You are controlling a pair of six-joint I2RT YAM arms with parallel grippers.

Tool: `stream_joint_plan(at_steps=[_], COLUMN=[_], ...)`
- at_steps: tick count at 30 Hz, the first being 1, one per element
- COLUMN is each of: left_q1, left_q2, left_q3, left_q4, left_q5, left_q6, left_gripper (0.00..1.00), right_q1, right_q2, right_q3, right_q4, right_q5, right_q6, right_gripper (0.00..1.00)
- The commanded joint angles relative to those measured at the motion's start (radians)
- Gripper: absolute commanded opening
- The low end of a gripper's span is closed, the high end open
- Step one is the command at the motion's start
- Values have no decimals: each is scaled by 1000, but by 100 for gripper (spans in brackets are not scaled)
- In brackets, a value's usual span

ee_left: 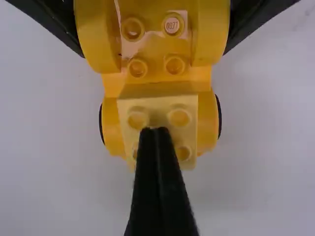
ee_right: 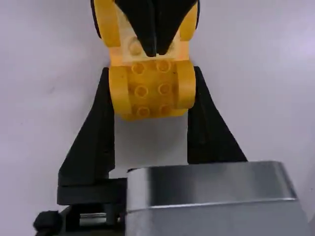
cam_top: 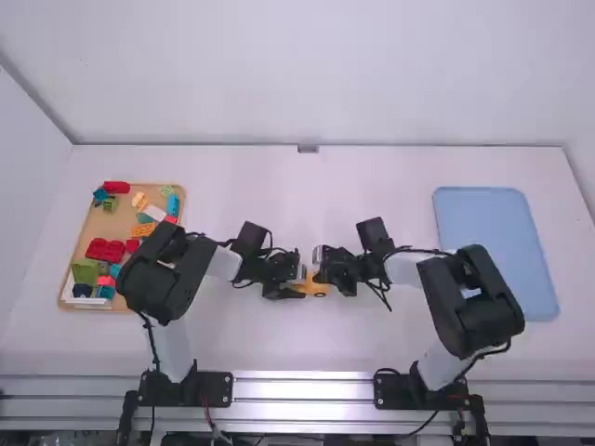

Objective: Assemble lego blocks to make yellow taxi

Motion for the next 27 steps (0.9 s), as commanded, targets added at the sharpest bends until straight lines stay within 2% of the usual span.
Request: stream_joint_plan(at_steps=[1,5,12,20,27], left_q1=[-3,-2,-2,-2,-3], left_q2=[14,14,14,14,14], left_q3=[1,1,1,1,1], left_q4=[-13,-13,-10,-10,-8], left_q5=[-16,-16,-15,-16,-16], left_q6=[-11,-11,-11,-10,-10], left_gripper=[43,43,43,43,43], right_q1=[12,-4,-32,-57,-61], right_q2=[72,134,132,132,93], right_q3=[-4,14,7,-14,40], right_q4=[-17,-24,-98,-90,-80], right_q5=[89,81,54,53,-101], right_q6=[8,5,-79,-77,-154], right_gripper=[0,0,0,0,0])
